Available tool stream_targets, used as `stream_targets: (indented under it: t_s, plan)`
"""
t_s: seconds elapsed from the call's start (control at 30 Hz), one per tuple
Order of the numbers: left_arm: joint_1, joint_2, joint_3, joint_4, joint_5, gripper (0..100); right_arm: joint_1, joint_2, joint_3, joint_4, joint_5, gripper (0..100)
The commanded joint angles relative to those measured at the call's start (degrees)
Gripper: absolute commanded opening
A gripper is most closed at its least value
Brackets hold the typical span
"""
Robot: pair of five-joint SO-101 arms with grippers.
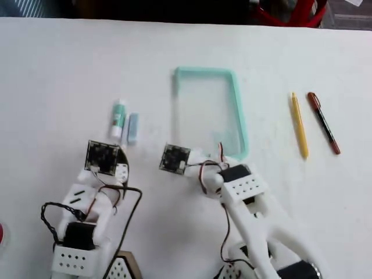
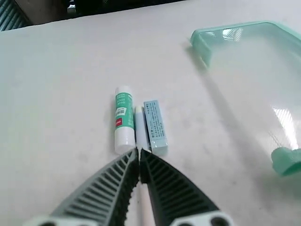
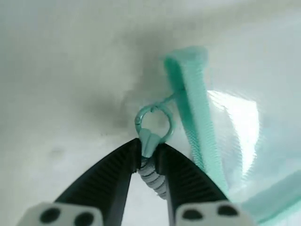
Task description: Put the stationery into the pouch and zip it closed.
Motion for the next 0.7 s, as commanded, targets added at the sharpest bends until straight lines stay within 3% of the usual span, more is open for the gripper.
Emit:
stream_targets:
  t_s: [0.0,0.13,0.23,0.37,0.5,0.67]
  plan:
    - [0.66,-0.31,-0.18,-1.23,0.44,3,-0.13,-11.3,-5.36,6.55,-3.6,1.9]
    - [0.75,-0.4,-0.18,-2.9,0.79,4,-0.13,-24.04,-9.76,14.9,-7.82,1.9]
    - [2.68,-0.4,-0.62,-3.16,1.14,18,-0.22,-31.34,-13.27,20.79,-10.55,1.9]
    - [8.31,-0.4,-4.48,2.64,6.59,34,-0.13,-36.35,-17.67,25.89,-13.01,1.9]
    - [17.45,-0.4,-12.57,7.12,-1.67,32,-0.57,-36.62,-25.32,29.41,-16.26,1.9]
    - [25.19,-0.13,-14.51,5.01,-14.42,31,-0.57,-33.54,-35.43,35.82,-16.88,1.9]
